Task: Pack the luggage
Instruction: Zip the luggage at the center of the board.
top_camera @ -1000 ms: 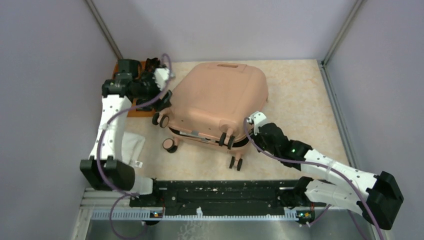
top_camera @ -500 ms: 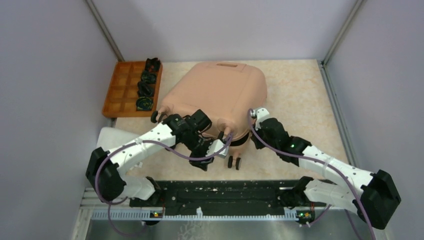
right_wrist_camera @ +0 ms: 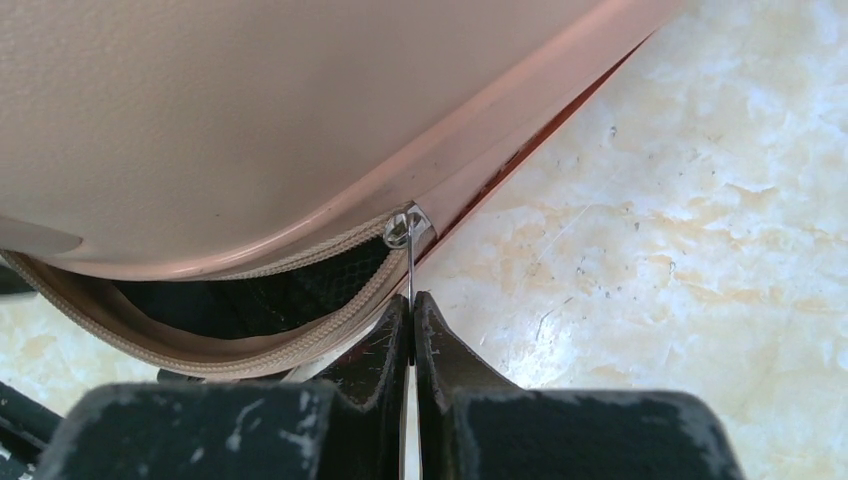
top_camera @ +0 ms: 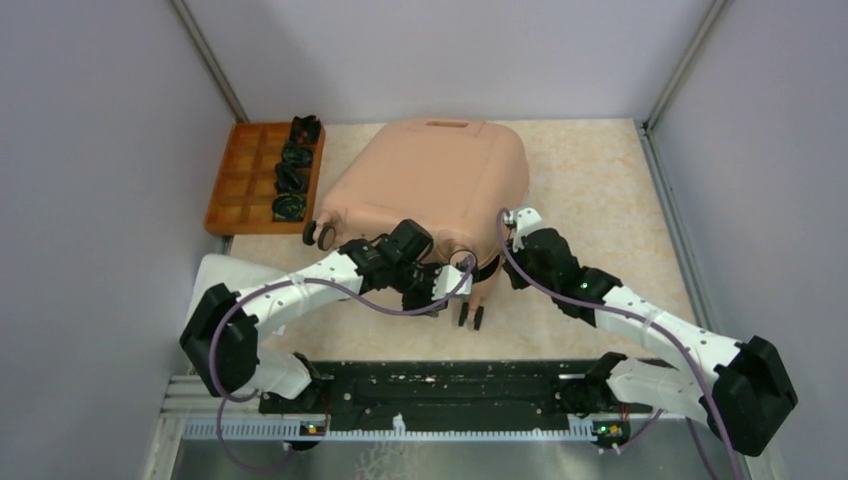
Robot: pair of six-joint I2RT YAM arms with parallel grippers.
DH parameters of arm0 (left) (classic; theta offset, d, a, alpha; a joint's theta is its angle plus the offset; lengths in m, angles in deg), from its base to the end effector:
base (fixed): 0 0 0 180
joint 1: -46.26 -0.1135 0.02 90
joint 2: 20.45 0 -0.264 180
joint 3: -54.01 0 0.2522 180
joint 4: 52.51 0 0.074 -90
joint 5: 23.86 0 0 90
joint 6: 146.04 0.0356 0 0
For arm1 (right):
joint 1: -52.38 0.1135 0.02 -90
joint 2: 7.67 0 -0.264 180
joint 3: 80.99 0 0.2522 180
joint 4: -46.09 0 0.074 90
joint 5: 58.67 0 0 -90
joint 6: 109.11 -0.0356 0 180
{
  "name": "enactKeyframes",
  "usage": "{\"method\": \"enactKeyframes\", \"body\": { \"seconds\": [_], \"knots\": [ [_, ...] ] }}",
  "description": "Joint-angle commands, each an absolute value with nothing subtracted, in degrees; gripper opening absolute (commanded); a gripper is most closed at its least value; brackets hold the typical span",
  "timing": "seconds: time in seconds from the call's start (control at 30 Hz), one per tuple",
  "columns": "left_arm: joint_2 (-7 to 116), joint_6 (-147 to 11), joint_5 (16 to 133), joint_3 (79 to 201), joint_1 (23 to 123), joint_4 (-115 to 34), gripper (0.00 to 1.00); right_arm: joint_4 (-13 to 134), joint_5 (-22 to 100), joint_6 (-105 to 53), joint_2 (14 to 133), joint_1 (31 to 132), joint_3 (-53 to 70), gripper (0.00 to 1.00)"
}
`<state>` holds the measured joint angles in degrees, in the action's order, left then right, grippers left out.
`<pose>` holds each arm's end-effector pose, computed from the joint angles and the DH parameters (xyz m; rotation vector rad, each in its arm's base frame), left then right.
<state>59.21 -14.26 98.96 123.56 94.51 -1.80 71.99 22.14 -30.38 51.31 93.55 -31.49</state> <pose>0.1664 -0.2155 0.2382 1.9491 1.6707 -0.7902 0.1706 0.1417 0.2350 -0.4789 2.1472 0.3430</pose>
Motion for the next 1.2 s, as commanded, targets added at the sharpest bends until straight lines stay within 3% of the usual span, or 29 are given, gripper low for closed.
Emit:
{"method": "enactKeyframes", "body": {
  "seconds": [0.0, 0.37, 1.17],
  "knots": [
    [62.76, -19.63, 84.53, 121.54, 93.24, -13.82, 0.49, 60.79, 28.41, -29.66, 48.71, 93.94, -30.59, 0.0],
    [72.34, -20.54, 75.38, 128.43, 93.11, -14.54, 0.49, 59.06, 33.53, -30.03, 48.36, 94.61, -32.5, 0.0],
    [76.85, -20.6, 73.36, 131.8, 90.09, -15.73, 0.45, 53.15, 34.59, -38.89, 49.63, 108.25, -37.69, 0.0]
  ]
}}
